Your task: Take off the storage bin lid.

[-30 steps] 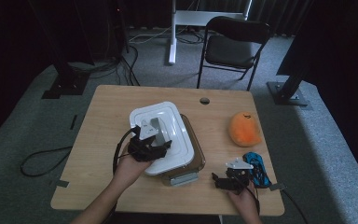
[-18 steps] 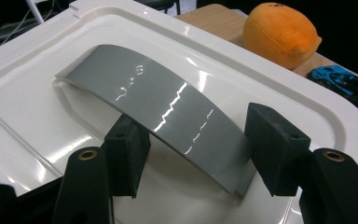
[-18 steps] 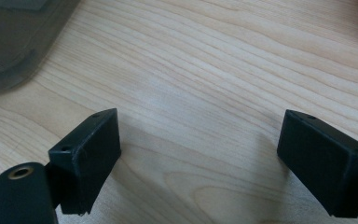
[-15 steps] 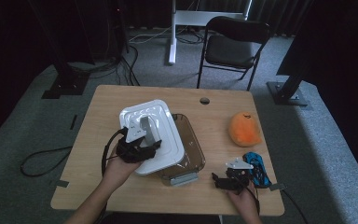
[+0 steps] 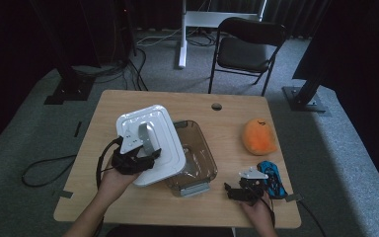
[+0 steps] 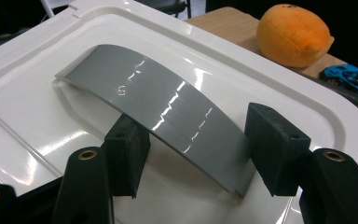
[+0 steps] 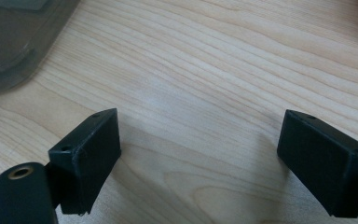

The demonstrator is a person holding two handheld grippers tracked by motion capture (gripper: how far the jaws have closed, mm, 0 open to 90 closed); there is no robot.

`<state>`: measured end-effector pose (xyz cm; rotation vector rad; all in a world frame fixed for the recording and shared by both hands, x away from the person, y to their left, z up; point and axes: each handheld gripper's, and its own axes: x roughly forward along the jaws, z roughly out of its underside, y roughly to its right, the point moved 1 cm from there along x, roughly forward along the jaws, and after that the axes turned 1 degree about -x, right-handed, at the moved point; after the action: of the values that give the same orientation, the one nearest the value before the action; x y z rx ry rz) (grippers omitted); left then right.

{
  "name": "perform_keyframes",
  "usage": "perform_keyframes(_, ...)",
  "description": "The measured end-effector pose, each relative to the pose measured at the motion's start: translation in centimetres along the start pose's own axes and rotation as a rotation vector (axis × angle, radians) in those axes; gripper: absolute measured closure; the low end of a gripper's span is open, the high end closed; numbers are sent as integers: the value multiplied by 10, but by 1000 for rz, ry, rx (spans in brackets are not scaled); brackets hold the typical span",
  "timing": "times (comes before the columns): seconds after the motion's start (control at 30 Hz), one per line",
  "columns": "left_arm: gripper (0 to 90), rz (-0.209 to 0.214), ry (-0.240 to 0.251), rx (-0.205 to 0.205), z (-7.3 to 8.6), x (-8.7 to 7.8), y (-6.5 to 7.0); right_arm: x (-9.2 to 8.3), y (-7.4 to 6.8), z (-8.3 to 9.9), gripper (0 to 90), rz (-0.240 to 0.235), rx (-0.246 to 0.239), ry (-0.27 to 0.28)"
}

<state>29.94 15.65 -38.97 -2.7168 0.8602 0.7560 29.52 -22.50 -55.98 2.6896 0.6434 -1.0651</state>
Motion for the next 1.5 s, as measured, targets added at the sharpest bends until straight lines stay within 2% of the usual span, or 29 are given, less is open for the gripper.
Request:
perform_keyframes(0.47, 418, -35, -5, -2, 20, -13, -21, 0, 0, 0, 123, 0, 0, 0)
perform_keyframes(1.0, 417, -24, 6, 17, 47, -28, -38, 0, 0, 0, 123, 0, 1, 0)
perform_keyframes(1.1, 417, -23, 18, 18, 54, -29, -42, 0, 0, 0, 123, 0, 0, 0)
perform_keyframes(1.23, 417, -24, 9, 12, 61, -26, -47, 0, 0, 0, 123, 0, 0, 0)
perform_keyframes(1.5, 417, 4, -5, 27, 74, -19, -49, 0, 0, 0, 123, 0, 0, 0)
